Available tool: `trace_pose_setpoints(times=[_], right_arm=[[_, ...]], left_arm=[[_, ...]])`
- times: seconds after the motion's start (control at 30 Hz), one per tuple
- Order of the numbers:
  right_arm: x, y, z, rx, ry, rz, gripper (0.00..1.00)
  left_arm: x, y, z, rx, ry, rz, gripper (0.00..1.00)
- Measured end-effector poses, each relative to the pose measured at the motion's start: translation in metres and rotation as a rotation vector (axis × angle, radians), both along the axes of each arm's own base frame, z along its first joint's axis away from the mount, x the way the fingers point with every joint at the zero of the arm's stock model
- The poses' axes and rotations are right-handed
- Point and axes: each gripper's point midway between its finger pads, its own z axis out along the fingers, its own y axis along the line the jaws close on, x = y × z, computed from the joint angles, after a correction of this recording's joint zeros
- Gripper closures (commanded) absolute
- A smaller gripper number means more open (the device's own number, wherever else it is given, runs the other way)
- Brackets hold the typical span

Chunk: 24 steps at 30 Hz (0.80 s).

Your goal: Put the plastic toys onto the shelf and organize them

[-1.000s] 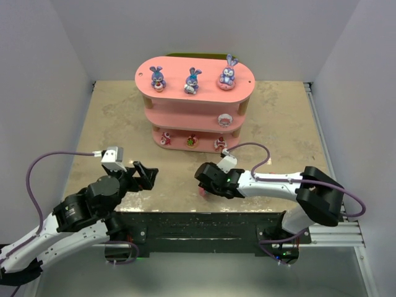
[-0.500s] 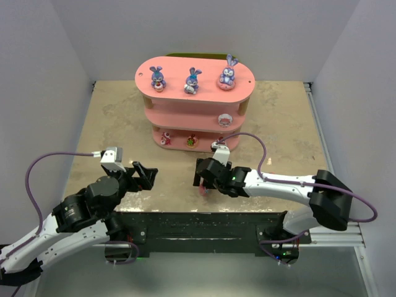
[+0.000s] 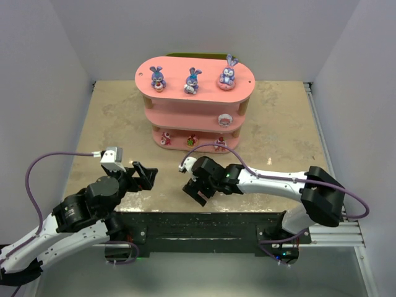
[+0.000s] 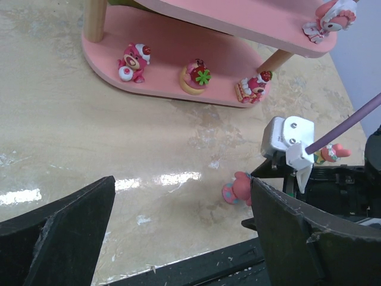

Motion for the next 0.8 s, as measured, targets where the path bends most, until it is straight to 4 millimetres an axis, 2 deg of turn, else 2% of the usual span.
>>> trace_pose_setpoints(times=[0.33, 0.43, 0.57, 0.7, 0.8], right_arm=[[0.019, 0.008, 0.016, -0.049, -0.105, 0.2, 0.14], [0.024, 0.007, 0.006, -0.093, -0.087, 0.253, 0.14], [0.018, -0.001, -0.007, -0.135, -0.021, 0.296, 0.15], [0.018, -0.002, -0.013, -0.147, 0.009, 0.276, 0.17], [0.017, -0.002, -0.016, -0.144, 0.03, 0.227, 0.23]], left_arm=[[0.0, 0.0, -0.001, 0.0, -0.001, 0.0, 0.01], [0.0, 0.0, -0.001, 0.001, -0.001, 0.0, 0.01], [0.0, 0.0, -0.001, 0.001, -0.001, 0.0, 0.0], [0.0, 0.001, -0.001, 0.001, -0.001, 0.001, 0.01], [0.0, 0.001, -0.001, 0.001, -0.001, 0.001, 0.0]])
